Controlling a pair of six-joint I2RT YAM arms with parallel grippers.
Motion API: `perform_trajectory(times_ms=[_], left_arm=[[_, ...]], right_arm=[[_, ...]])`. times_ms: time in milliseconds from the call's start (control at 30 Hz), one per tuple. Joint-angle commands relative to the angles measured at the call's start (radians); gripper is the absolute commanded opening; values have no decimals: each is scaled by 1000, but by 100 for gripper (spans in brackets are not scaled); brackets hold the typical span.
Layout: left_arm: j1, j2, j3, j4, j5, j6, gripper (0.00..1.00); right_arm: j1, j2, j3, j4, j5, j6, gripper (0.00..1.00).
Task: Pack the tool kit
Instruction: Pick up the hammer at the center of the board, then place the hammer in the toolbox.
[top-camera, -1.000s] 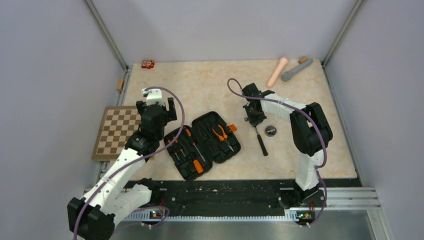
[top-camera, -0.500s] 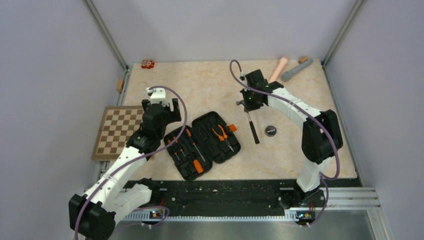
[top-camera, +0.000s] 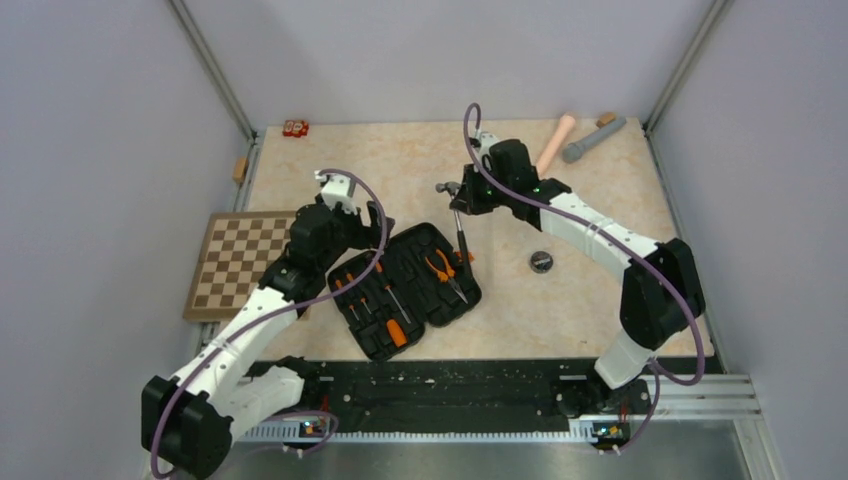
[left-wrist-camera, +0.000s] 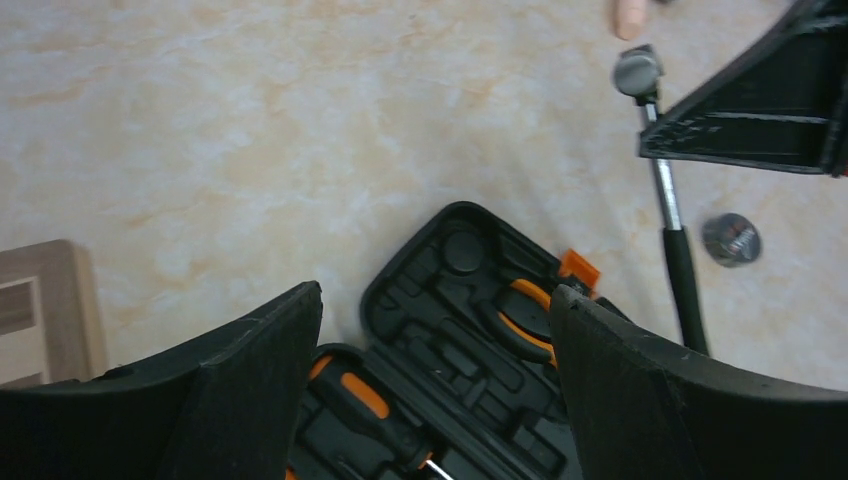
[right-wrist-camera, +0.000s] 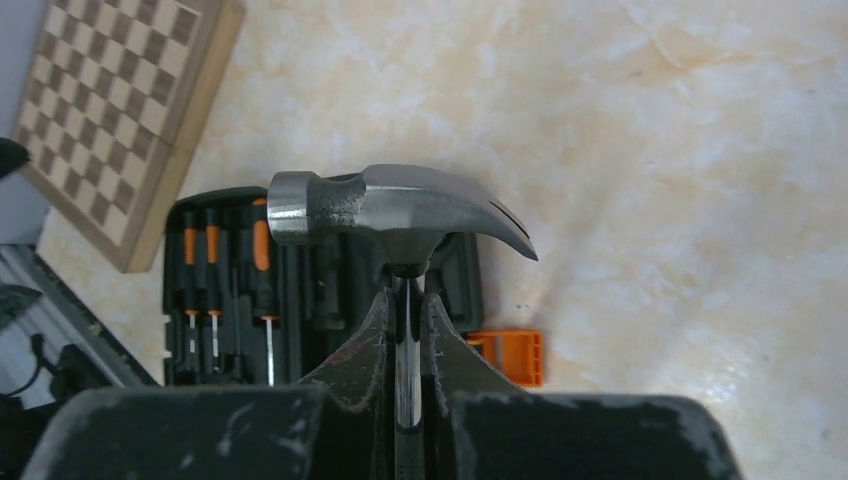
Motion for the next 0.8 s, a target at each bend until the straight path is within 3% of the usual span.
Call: perform_trajectory(times_ms=[0, 267, 467, 767], left_arm=[[-38, 11, 13, 106, 170, -45, 88], [-180, 52, 18, 191, 158, -4, 89], [-230, 86, 19, 207, 145, -69, 87], [-281, 113, 5, 214, 67, -138, 77]], right_arm=[[26, -98, -50, 273, -65, 128, 0], [98, -106, -81, 404, -93, 230, 0], [136, -135, -110, 452, -88, 256, 0], [162, -189, -165, 486, -70, 277, 0]])
